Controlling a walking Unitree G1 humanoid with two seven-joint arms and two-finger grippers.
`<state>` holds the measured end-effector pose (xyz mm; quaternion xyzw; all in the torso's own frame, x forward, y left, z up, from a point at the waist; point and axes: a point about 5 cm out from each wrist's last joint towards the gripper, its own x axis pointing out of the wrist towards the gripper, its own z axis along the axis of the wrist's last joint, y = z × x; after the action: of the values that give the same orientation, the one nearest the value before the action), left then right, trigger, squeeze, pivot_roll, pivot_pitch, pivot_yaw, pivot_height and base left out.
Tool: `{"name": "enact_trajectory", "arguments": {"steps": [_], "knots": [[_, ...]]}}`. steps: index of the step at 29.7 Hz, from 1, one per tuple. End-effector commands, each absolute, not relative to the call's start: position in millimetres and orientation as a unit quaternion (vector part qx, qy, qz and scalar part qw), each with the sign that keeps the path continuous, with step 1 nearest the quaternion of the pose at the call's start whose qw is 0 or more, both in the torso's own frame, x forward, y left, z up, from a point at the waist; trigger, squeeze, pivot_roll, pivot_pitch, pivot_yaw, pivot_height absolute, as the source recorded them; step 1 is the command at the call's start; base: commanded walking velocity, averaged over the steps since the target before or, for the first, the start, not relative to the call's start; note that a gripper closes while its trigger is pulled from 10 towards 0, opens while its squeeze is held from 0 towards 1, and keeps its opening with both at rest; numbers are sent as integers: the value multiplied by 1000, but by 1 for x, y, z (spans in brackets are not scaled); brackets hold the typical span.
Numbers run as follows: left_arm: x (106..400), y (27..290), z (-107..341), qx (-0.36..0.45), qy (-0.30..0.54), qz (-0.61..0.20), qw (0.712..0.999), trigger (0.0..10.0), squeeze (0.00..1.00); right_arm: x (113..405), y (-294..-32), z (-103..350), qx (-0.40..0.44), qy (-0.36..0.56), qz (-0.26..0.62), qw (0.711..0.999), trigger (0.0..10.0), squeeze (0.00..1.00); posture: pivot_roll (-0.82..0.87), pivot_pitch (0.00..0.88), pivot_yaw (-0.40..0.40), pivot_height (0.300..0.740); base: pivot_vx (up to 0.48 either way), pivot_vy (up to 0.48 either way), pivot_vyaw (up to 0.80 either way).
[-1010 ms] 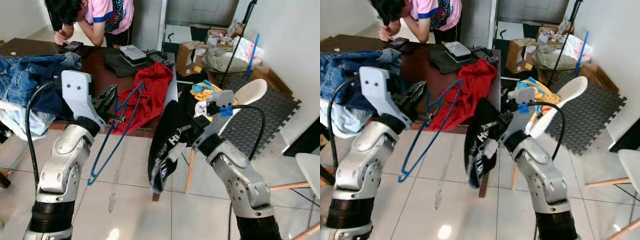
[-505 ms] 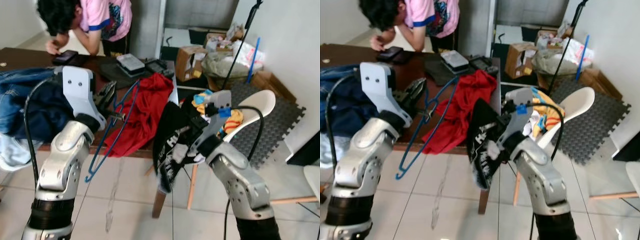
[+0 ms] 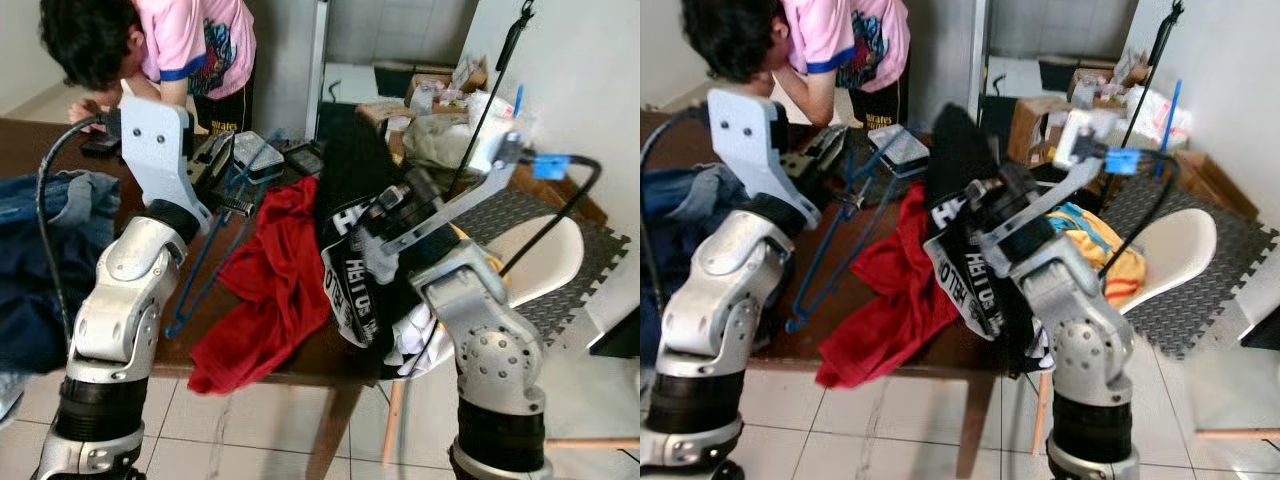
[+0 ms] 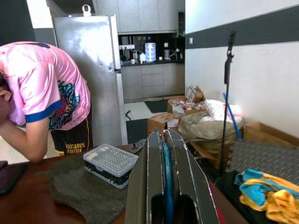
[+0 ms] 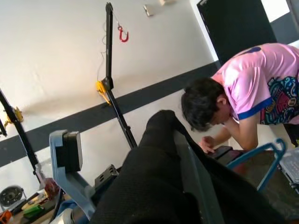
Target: Hang hanger
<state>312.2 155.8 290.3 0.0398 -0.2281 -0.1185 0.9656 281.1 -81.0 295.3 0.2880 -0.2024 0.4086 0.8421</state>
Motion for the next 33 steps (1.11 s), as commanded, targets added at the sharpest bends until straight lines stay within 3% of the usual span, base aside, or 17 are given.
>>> {"name": "enact_trajectory", "arguments": {"steps": [1,4,6,7,10,13,17,18,20,21,33], "knots": [[310,153,294,54,-238,-118,963,10000,0,281,-75,297,275,-202,415,843,10000,0,44,77,-60,740,480,0,0],[310,156,296,58,-243,-96,963,10000,0,282,-66,297,257,-195,423,847,10000,0,52,78,-66,740,430,0,0],[311,161,296,68,-240,-68,966,10000,0,288,-56,284,201,-152,417,873,10000,0,52,81,-71,740,0,0,0],[311,161,296,68,-240,-68,966,10000,0,288,-56,284,201,-152,417,873,10000,0,52,81,-71,740,0,0,0],[311,161,294,74,-239,-63,966,10000,0,286,-48,248,112,-58,431,893,10000,0,47,83,-72,740,0,0,0],[311,159,294,80,-242,-65,965,10000,0,283,-45,222,52,7,443,895,10000,0,44,84,-72,740,0,0,0],[311,158,297,79,-247,-60,964,10000,0,268,-41,189,-21,81,482,872,10000,0,41,85,-70,740,0,0,0],[311,159,297,80,-248,-57,964,10000,0,265,-41,183,-30,97,486,868,10000,318,42,85,-70,740,0,0,0],[312,159,297,81,-248,-56,964,10000,0,264,-42,180,-33,104,487,867,10000,318,42,85,-70,740,0,0,0],[312,160,298,81,-248,-56,964,10000,0,265,-43,179,-31,109,481,869,10000,1000,41,85,-69,740,0,0,0],[315,153,298,85,-250,-71,962,10000,0,264,-49,192,11,70,494,867,10000,1000,40,75,-64,740,0,0,0]]}}
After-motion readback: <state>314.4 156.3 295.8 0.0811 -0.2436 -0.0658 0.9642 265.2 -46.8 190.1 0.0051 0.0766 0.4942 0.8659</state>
